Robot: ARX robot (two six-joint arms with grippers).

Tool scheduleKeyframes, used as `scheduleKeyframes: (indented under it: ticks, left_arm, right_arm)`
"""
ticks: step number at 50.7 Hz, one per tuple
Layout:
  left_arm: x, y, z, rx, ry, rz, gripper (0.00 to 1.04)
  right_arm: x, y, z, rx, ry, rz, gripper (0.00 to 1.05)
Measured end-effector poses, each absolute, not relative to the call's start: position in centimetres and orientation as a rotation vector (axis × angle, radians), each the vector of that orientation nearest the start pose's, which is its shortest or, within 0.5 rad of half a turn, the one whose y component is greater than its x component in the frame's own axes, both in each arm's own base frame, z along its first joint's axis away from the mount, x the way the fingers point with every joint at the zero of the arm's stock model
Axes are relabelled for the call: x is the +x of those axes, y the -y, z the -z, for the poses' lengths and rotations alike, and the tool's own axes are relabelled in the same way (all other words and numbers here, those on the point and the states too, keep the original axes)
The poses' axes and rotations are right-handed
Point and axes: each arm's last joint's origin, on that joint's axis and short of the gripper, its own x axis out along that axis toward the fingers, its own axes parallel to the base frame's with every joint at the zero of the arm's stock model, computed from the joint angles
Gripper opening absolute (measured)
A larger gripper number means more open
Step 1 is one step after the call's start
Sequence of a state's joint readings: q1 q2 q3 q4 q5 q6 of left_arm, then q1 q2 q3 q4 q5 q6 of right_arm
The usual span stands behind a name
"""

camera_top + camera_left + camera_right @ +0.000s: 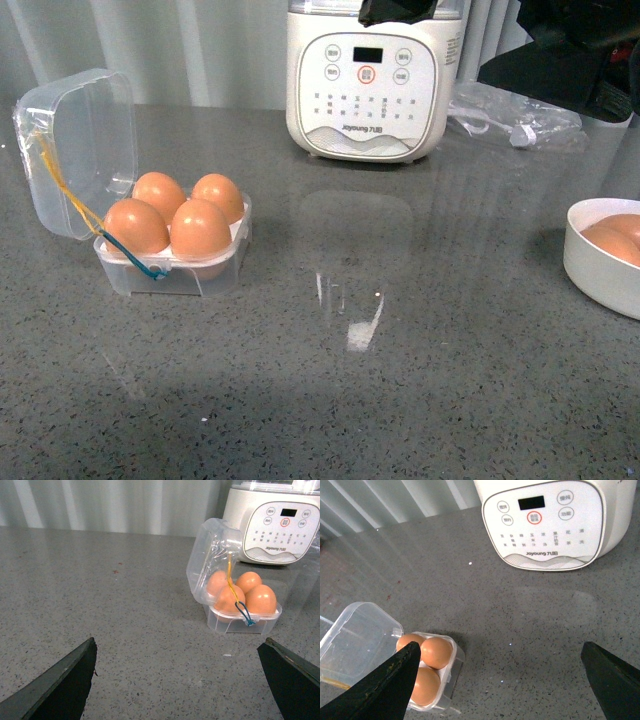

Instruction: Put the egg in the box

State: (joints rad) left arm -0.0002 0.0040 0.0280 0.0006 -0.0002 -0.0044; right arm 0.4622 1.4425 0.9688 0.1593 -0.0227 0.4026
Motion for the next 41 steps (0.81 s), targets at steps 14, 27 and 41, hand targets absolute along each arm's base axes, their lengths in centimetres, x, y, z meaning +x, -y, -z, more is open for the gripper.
scheduleKeyframes:
  ticks: [14, 27, 41]
  left_arm:
    - [9.6, 0.0, -17.3, -0.004, 0.025, -0.001, 0.98]
    - [9.6, 0.0, -17.3, -0.004, 0.025, -0.001, 0.98]
    - [9.6, 0.0, -17.3, -0.004, 0.025, -0.001, 0.98]
  right_arm:
    - [24.8, -8.8, -24.5, 0.056, 0.007, -0.006, 0.53]
    - [19.8, -4.1, -20.5, 0.000, -0.014, -0.013, 0.03]
    - [16.9, -2.1, -18.8, 0.001, -0.011, -0.010, 0.03]
